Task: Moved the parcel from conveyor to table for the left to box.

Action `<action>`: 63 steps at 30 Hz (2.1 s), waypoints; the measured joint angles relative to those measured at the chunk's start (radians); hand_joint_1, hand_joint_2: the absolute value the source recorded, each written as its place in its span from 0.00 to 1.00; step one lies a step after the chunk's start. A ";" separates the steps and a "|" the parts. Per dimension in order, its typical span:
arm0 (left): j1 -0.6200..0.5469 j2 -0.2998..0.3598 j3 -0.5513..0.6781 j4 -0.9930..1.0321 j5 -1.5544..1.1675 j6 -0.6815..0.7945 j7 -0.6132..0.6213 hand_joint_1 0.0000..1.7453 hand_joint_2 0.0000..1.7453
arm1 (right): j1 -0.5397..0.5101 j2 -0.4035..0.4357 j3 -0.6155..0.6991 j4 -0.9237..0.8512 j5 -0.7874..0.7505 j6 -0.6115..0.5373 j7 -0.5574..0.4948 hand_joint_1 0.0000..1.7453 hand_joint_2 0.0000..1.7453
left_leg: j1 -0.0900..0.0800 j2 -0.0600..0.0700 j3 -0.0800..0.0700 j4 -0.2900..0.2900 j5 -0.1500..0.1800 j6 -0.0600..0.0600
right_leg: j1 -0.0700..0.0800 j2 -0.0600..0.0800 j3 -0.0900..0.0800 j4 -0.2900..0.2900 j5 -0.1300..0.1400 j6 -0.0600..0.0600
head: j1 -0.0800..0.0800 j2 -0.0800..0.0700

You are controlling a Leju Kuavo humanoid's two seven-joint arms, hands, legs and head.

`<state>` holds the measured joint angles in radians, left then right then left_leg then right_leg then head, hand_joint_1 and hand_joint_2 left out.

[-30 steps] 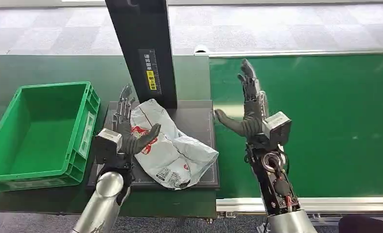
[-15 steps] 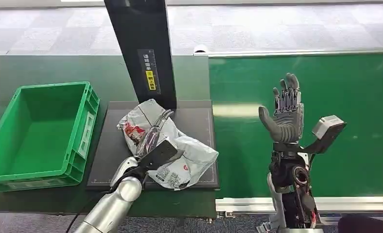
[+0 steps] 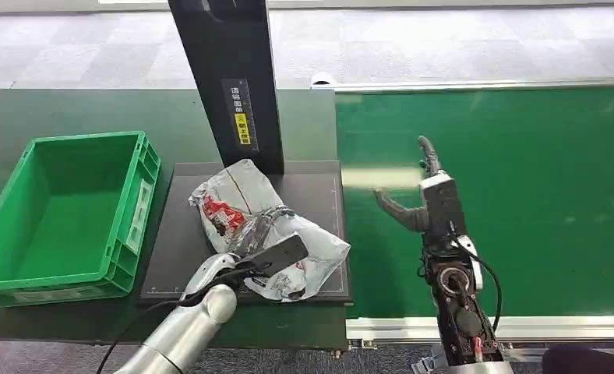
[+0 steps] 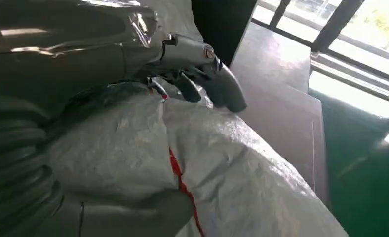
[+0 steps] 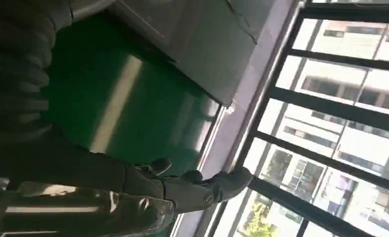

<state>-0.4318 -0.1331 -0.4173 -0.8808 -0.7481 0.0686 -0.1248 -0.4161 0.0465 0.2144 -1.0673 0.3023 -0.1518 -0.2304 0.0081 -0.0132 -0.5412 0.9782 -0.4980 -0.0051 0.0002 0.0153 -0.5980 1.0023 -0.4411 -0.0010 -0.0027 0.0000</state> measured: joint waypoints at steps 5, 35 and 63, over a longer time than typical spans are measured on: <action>0.000 -0.005 0.006 0.003 0.000 -0.011 -0.006 1.00 1.00 | -0.014 -0.002 0.008 0.056 0.073 0.009 0.033 0.00 1.00 | 0.000 0.000 0.000 0.000 0.000 0.000 | 0.000 0.000 0.000 0.000 0.000 0.000 | 0.000 0.000; 0.105 0.005 0.108 -0.397 0.044 0.606 -0.394 1.00 1.00 | -0.006 -0.011 -0.076 0.083 -0.306 0.397 -0.227 0.00 1.00 | 0.000 0.000 0.000 0.000 0.000 0.000 | 0.000 0.000 0.000 0.000 0.000 0.000 | 0.000 0.000; -0.136 0.157 0.719 0.022 0.217 0.606 -0.259 1.00 1.00 | 0.053 -0.006 -0.076 -0.005 -0.200 0.344 -0.185 0.00 1.00 | 0.000 0.001 0.001 0.000 0.000 0.000 | 0.000 0.001 0.000 0.001 0.000 0.000 | 0.000 0.000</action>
<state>-0.5675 0.0240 0.3018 -0.8587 -0.5312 0.6745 -0.3840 -0.3630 0.0404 0.1389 -1.0719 0.1023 0.1927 -0.4158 0.0084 -0.0122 -0.5404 0.9780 -0.4976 -0.0053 0.0006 0.0167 -0.5982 1.0029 -0.4411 -0.0011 -0.0023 0.0000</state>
